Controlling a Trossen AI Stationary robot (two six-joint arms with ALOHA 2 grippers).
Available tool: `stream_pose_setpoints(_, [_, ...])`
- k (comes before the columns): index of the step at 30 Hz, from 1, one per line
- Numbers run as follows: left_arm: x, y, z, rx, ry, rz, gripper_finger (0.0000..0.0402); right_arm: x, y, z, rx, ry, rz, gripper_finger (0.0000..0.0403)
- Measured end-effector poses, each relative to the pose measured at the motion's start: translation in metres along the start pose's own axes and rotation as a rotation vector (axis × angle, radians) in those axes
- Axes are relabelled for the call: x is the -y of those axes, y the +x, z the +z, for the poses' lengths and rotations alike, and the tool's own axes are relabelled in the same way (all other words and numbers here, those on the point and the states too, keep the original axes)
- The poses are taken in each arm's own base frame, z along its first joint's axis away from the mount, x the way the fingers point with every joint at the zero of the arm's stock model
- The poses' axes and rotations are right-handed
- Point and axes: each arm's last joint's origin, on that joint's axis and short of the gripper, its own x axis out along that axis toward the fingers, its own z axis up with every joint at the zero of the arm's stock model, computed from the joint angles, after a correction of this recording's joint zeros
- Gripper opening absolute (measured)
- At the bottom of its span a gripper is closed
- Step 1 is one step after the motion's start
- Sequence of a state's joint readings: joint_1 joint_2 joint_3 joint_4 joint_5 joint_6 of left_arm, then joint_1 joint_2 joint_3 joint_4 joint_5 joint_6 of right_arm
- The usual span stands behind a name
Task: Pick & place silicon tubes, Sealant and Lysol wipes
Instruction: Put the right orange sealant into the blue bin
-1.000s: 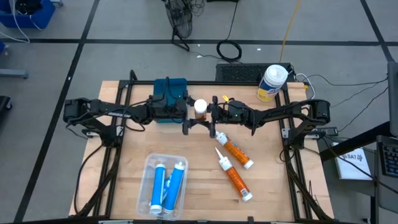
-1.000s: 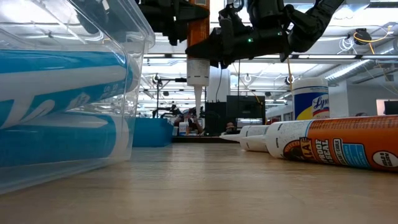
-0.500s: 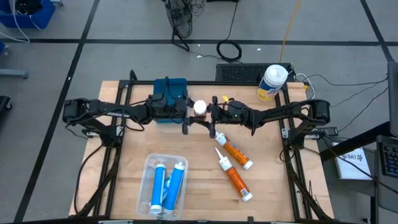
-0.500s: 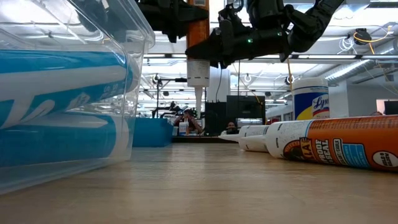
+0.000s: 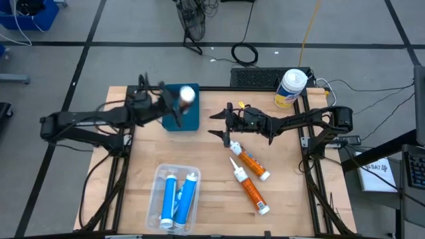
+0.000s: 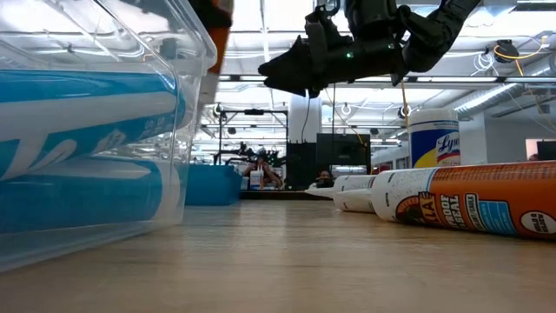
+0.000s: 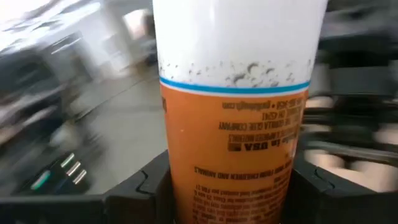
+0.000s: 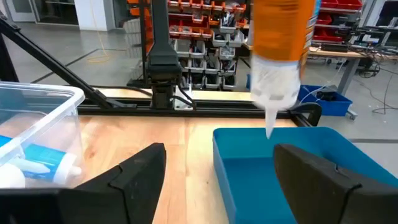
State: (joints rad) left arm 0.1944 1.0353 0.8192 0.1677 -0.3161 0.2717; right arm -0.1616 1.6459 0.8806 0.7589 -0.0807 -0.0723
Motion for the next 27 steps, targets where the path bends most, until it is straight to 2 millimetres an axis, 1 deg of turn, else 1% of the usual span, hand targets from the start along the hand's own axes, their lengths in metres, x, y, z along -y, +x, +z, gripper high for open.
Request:
stream_pose_setpoints(2, [-0.011,-0.007,0.000,-0.038,-0.077,0.096,0.0203,0.000,0.000,0.000,0.001,0.000,0.000,0.0270])
stream_pose_setpoints(5, [-0.025,-0.012,-0.010,-0.135,-0.153,0.190,0.0203,0.000,0.000,0.000,-0.001,-0.001,0.000,0.0265])
stream_pose_setpoints(8, [-0.036,-0.009,-0.026,-0.233,-0.222,0.240,0.0203,0.000,0.000,0.000,0.000,-0.018,0.000,0.0262])
stream_pose_setpoints(13, [-0.053,0.002,-0.049,-0.265,-0.349,0.262,0.0203,0.000,0.000,0.000,-0.001,-0.019,0.000,0.0262])
stream_pose_setpoints(19, [-0.070,0.014,-0.076,-0.275,-0.416,0.317,0.0203,0.000,0.000,-0.001,-0.002,-0.019,0.000,0.0262])
stream_pose_setpoints(23, [-0.075,0.017,-0.100,-0.358,-0.434,0.358,0.0203,0.000,0.000,-0.001,-0.003,-0.018,0.000,0.0262])
stream_pose_setpoints(27, [-0.078,0.018,-0.109,-0.361,-0.473,0.362,0.0203,0.000,0.000,-0.001,-0.003,-0.018,0.000,0.0262])
